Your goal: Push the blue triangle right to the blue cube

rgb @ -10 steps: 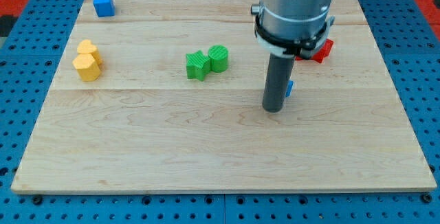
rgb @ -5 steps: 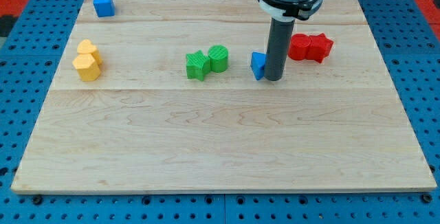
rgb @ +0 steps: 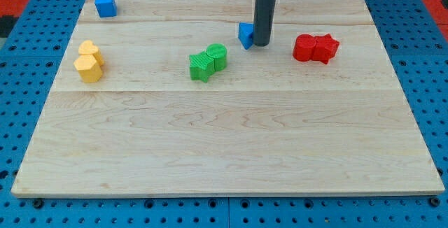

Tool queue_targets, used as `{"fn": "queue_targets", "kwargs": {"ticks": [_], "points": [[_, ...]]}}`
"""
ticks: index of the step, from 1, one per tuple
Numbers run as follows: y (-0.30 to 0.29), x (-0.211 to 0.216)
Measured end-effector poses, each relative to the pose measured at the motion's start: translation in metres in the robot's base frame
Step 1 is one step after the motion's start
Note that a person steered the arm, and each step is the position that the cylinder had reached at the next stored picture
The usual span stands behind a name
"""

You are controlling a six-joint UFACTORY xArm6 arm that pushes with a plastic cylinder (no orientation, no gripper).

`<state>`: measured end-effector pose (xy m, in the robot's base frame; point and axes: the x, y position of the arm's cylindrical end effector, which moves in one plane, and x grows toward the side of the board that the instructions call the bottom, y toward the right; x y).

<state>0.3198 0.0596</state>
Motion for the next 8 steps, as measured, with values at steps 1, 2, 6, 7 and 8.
{"fn": "queue_targets", "kwargs": {"ticks": [1, 2, 6, 7, 8], "points": [[-0.048, -0.013], [-0.088, -0.045], [-0.169, -0.08], [-0.132, -0.057], [-0.172, -0.022]]}}
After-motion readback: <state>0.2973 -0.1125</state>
